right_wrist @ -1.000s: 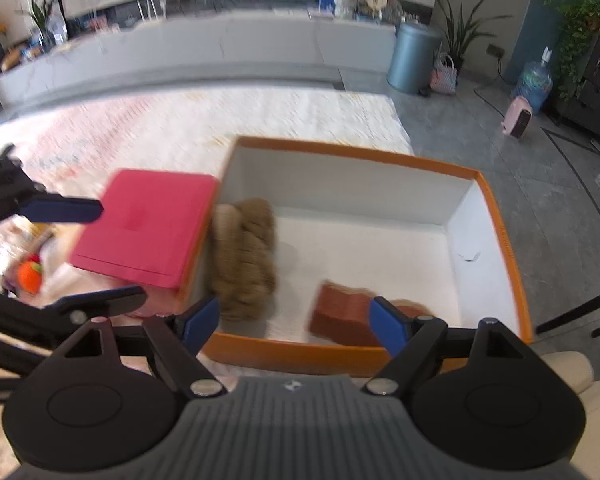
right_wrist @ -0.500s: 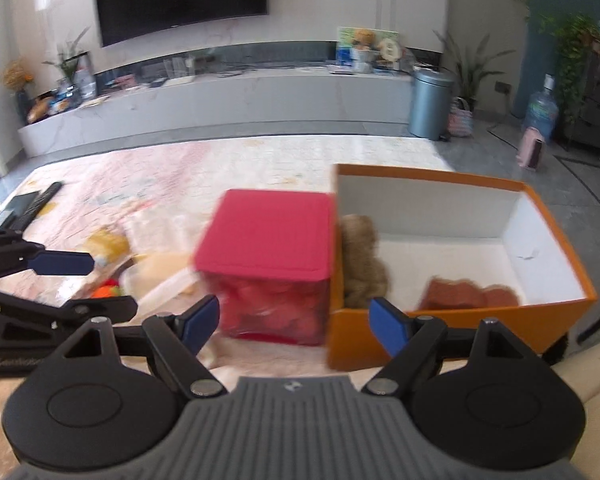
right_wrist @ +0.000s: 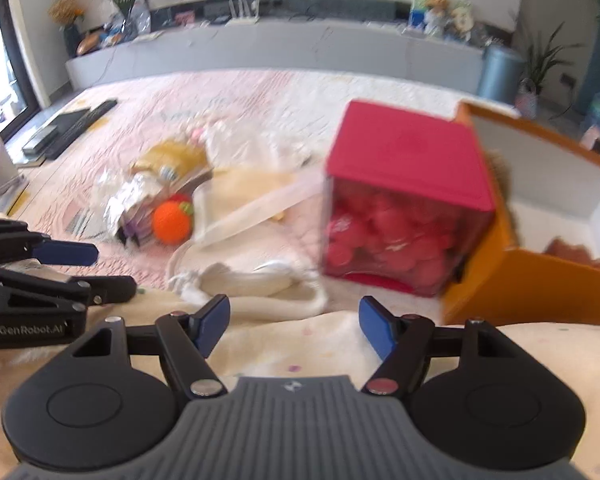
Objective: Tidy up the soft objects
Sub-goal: 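Move both tools back from the box toward the bags on the bed, then grasp the clear plastic bag with the left tool while the right tool grasps the white cloth bag strap, then lift the plastic bag with the left tool while the right tool lifts the cloth bag toward the box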
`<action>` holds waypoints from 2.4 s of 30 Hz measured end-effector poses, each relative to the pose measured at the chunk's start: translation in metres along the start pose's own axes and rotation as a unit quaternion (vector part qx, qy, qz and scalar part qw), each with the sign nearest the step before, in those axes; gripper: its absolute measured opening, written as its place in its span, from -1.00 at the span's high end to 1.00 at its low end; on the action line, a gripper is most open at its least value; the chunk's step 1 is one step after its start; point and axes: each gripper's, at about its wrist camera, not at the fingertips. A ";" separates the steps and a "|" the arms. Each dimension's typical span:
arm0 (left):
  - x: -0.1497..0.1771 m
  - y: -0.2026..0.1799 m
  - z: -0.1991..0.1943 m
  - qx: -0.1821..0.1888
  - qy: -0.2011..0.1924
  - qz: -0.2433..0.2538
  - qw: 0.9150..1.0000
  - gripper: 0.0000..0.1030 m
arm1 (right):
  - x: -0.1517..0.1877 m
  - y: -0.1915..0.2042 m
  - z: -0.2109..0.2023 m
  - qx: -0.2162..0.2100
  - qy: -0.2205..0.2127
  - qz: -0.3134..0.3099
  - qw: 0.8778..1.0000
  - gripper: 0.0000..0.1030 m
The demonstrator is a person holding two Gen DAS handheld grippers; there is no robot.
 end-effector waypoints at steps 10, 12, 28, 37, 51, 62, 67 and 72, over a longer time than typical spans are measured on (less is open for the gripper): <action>0.007 0.009 0.014 0.004 0.022 -0.018 1.000 -0.23 | -0.016 0.015 0.060 0.000 0.054 0.013 0.998 -0.94; 0.007 0.010 0.016 0.006 0.025 -0.022 0.999 -0.23 | -0.015 0.009 0.069 -0.004 0.070 0.028 0.997 -0.94; -0.003 0.006 0.013 0.015 0.005 -0.012 1.000 0.14 | -0.018 0.011 0.057 -0.012 0.020 0.003 1.000 0.85; -0.037 -0.012 0.027 -0.001 -0.024 0.091 0.996 0.19 | -0.031 -0.008 0.069 0.029 0.066 -0.034 0.997 0.76; -0.045 -0.028 0.081 0.007 0.006 0.202 0.979 0.24 | -0.027 -0.017 0.088 -0.018 0.065 -0.005 0.998 0.28; -0.039 -0.040 0.090 -0.032 0.020 0.250 0.968 0.22 | -0.024 -0.024 0.089 -0.010 0.068 0.014 0.998 0.70; -0.036 -0.050 0.098 -0.054 0.008 0.270 0.961 0.24 | -0.024 -0.019 0.091 -0.007 0.065 0.003 0.998 0.58; -0.033 -0.055 0.094 -0.059 -0.005 0.277 0.959 0.74 | -0.023 -0.019 0.090 -0.012 0.060 0.005 0.998 0.45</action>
Point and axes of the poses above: each gripper's, at about its wrist camera, not at the fingertips, and z roughly the way its jaws point, y to its left, x to its underside, and after that the axes turned 2 degrees about -y, right-handed
